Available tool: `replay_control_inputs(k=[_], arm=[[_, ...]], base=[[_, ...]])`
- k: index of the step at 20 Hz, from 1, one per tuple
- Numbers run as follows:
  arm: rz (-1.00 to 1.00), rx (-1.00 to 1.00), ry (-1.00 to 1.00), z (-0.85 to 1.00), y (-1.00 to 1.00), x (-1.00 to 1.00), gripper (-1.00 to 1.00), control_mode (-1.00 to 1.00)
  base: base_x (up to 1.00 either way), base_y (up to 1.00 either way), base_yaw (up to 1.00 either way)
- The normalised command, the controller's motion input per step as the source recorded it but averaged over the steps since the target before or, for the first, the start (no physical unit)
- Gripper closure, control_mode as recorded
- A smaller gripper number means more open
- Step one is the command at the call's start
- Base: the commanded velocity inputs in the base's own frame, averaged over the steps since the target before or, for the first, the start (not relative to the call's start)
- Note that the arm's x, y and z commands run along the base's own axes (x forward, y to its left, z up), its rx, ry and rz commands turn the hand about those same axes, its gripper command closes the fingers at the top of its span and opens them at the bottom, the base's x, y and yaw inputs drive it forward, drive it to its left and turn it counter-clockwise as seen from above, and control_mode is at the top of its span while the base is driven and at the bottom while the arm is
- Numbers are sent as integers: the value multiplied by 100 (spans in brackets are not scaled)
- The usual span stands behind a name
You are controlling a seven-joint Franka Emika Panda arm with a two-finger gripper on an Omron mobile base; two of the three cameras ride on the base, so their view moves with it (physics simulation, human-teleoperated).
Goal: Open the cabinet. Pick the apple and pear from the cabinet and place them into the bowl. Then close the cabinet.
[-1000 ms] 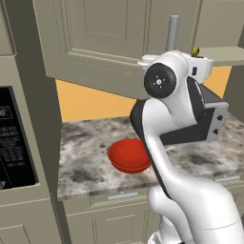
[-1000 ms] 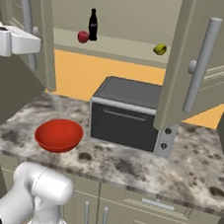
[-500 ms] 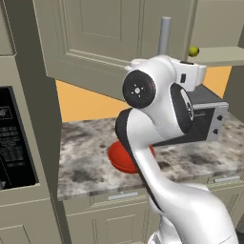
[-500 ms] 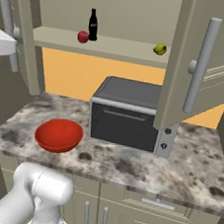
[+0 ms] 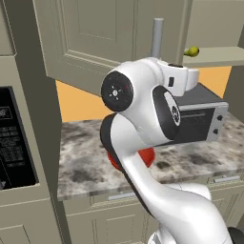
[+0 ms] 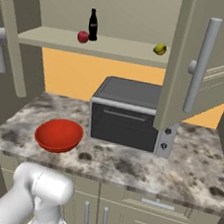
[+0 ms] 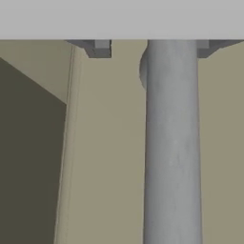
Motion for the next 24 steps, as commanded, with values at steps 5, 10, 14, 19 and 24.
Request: replay_control_inputs(k=[5,10,14,19,24], arm=[[0,0,-1,-8,1,-3,-100,-100],[0,0,-2,-10,15,-21,-100,-100],[0,0,-2,-7,13,-49,-100,-100],[3,0,0,-1,3,-49,-100,-100],[12,-1,0,0,-19,-47,-100,-100]], base=[[0,0,0],[0,0,0],[0,0,0],[0,0,0],[0,0,0]])
